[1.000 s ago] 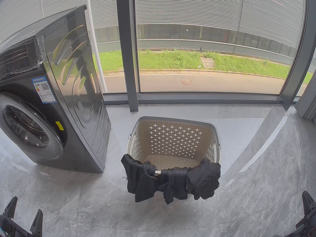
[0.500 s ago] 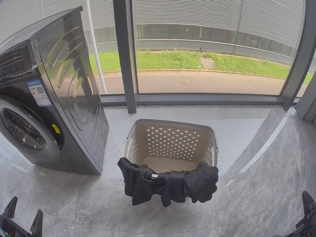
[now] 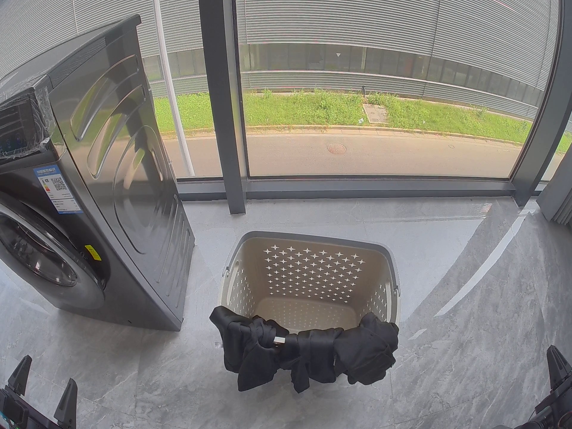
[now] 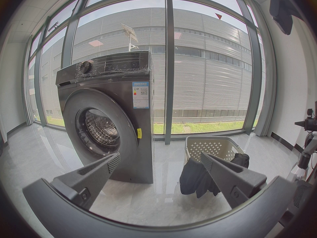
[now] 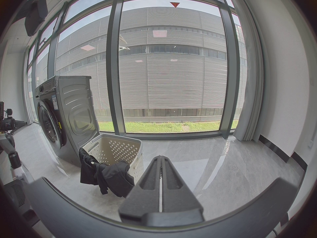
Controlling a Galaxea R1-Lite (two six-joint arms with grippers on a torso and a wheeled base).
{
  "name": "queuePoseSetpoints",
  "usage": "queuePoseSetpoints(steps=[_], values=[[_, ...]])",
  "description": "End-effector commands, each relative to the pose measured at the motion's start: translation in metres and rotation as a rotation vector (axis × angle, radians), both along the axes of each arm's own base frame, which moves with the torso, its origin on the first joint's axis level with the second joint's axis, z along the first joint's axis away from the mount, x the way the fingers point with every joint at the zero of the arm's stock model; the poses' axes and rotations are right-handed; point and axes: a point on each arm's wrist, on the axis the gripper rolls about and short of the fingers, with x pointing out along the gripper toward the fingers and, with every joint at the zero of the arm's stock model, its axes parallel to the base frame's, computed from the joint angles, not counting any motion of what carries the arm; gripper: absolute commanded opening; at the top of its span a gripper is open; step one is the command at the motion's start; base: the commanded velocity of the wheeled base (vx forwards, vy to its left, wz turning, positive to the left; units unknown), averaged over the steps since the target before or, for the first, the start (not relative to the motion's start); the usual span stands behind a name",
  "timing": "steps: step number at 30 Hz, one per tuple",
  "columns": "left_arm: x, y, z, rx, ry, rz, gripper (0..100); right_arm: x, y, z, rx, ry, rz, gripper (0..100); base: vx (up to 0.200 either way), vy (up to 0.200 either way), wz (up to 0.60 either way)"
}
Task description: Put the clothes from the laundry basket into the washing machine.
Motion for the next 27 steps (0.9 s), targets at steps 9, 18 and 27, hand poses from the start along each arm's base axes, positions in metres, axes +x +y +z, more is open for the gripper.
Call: queuePoseSetpoints(steps=[9, 18, 27], values=[[-0.0002, 0.0, -0.0049, -0.005, -0.001, 0.001, 100, -0.0001, 0.0, -0.0053, 0.0, 0.0, 0.001, 0, 0.178, 0.0, 0.0], [0.0, 0.0, -0.0053, -0.001, 0.0, 0.001, 100, -0.0001, 0.0, -0.0053, 0.0, 0.0, 0.001, 0, 0.089, 0.0, 0.0], [-0.0002, 0.0, -0.0049, -0.005, -0.001, 0.001, 100, -0.0001, 0.0, -0.0053, 0.0, 0.0, 0.001, 0, 0.111, 0.0, 0.0]])
